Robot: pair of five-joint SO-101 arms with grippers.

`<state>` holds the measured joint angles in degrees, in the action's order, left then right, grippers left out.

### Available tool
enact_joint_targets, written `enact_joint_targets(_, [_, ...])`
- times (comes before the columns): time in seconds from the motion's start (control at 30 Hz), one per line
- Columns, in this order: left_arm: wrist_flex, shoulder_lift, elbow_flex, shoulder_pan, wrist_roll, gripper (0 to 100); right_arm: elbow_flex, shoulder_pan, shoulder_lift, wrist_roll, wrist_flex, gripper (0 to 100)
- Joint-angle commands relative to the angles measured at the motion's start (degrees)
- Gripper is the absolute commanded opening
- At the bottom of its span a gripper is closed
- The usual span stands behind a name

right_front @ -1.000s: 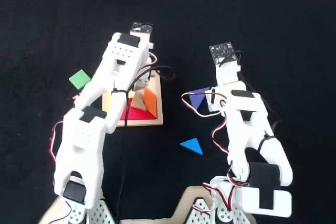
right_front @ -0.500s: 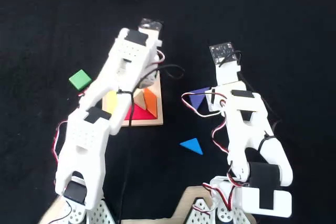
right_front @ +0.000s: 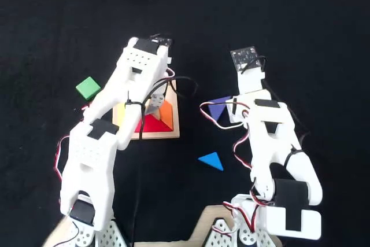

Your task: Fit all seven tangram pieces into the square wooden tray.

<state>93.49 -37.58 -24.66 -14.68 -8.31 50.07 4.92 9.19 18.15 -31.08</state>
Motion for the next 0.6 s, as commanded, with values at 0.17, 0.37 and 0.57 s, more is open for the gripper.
enact_joint_targets(0.17, [-3.87,0.53,0.13,0.4,0.09,3,-0.13,-1.05,0.04,0.0,0.97,1.1])
enact_joint_targets(0.37, [5.19,3.43,-6.37,1.19,0.62,3,-0.13,-1.05,0.04,0.0,0.97,1.1])
enact_joint_targets(0.57, [7.12,14.33,-12.7,13.93,7.65,3,-0.13,-0.97,0.04,0.0,0.97,1.1])
